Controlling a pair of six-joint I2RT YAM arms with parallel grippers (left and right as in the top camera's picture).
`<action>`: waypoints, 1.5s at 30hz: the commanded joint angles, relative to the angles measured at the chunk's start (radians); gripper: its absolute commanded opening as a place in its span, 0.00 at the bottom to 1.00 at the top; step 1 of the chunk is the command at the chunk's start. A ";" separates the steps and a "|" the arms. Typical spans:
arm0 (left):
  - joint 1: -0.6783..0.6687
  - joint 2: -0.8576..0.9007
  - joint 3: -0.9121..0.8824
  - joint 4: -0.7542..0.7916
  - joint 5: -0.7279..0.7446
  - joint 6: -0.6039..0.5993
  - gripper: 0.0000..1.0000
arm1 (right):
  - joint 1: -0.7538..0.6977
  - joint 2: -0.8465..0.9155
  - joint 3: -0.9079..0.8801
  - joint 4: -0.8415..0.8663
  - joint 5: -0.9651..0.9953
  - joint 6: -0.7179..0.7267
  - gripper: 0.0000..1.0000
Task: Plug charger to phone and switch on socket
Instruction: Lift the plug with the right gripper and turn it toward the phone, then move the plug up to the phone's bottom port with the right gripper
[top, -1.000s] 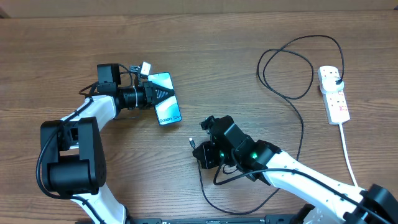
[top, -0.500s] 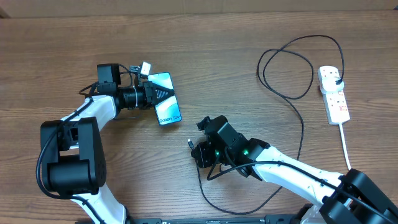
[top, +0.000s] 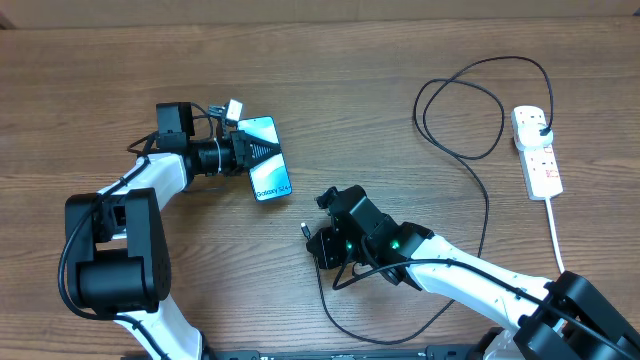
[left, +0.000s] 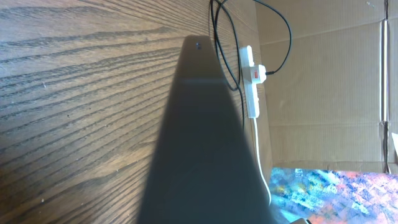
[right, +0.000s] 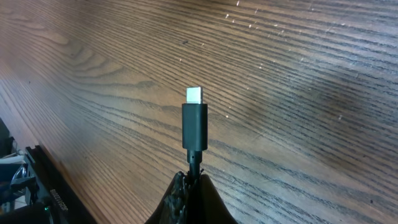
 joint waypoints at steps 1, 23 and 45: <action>-0.001 -0.031 0.004 0.004 0.024 -0.013 0.04 | 0.001 0.009 -0.003 0.009 0.009 -0.016 0.04; -0.001 -0.031 0.004 0.004 0.024 -0.013 0.04 | 0.001 0.009 -0.003 0.068 -0.097 -0.016 0.04; -0.001 -0.031 0.004 0.004 0.025 -0.013 0.04 | 0.001 0.009 -0.003 0.121 -0.191 -0.016 0.04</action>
